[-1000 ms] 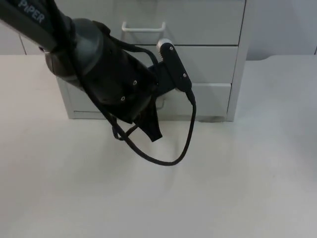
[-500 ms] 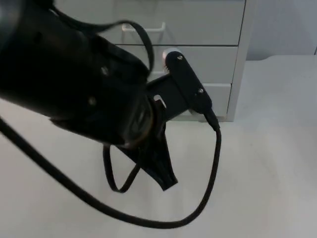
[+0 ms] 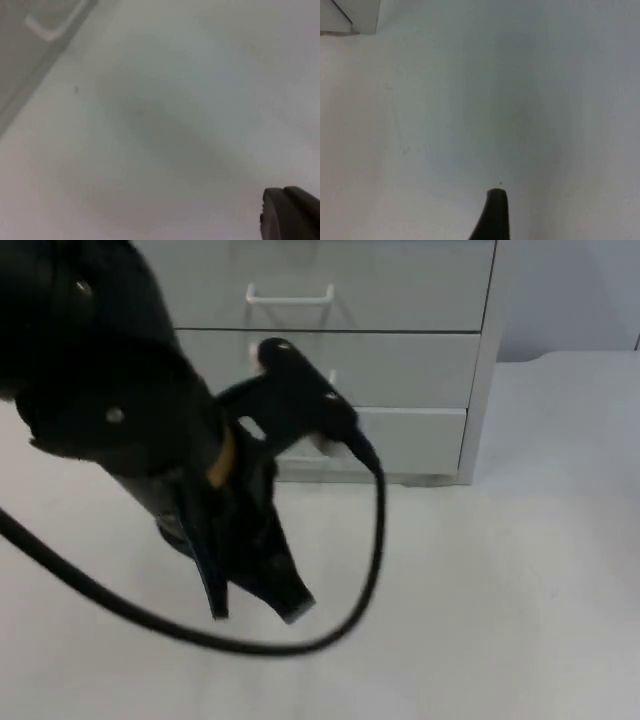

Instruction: Open the drawer with the left hand, place the block into the drawer with the right hand, then close the drawer with the left hand.

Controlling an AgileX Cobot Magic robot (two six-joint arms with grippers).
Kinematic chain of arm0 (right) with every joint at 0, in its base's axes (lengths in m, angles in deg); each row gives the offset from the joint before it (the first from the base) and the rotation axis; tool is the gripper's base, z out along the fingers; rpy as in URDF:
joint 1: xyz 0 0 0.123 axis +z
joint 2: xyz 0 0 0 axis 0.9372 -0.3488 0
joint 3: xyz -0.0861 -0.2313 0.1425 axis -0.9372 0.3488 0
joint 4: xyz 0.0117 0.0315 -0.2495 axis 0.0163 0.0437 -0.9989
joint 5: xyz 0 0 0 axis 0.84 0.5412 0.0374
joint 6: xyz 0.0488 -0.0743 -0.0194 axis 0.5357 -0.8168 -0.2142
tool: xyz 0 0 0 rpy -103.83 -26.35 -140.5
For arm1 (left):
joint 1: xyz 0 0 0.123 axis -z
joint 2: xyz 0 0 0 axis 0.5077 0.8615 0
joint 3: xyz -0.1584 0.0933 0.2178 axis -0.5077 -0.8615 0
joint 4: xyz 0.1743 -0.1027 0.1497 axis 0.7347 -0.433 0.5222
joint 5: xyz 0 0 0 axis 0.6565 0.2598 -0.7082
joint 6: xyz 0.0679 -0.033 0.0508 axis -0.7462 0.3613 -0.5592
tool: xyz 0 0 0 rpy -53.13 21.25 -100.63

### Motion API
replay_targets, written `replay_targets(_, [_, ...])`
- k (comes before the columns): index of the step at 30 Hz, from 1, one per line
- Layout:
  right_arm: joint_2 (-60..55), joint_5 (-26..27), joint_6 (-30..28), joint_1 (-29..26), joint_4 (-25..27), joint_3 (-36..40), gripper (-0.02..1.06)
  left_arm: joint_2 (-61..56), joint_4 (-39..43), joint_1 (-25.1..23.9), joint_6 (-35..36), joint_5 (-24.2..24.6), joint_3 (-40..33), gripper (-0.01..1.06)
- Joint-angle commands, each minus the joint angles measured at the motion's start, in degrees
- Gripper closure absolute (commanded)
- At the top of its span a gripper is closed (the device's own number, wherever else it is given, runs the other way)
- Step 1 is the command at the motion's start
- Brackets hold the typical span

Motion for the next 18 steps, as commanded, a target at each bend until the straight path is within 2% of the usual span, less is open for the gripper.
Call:
replay_targets(1, [0.45, 0.42, -0.37, -0.16, -0.27, 0.06, 0.34, -0.76, -7.85, -2.81, -4.82, -0.36, -0.36, 1.05])
replay_targets(6, [0.45, 0.42, -1.24, -0.16, -0.27, 0.06, 0.34, -4.23, -24.65, -14.98, -10.88, 0.49, -0.36, 1.05])
replay_targets(7, [0.45, 0.42, -1.24, -0.16, -0.27, 0.06, 0.34, -4.23, -24.65, -14.98, -10.88, 0.49, -0.36, 1.05])
replay_targets(12, [0.45, 0.42, -1.24, -0.16, -0.27, 0.06, 0.34, -9.07, -29.59, -25.79, -12.7, 4.1, -0.36, 1.05])
replay_targets(13, [0.45, 0.42, -1.24, -0.16, -0.27, 0.06, 0.34, -9.07, -29.59, -25.79, -12.7, 4.1, -0.36, 1.05])
replay_targets(18, [0.45, 0.42, -1.24, -0.16, -0.17, 0.06, 0.34, -13.73, -34.55, -32.67, -17.55, 7.2, -0.45, 1.05])
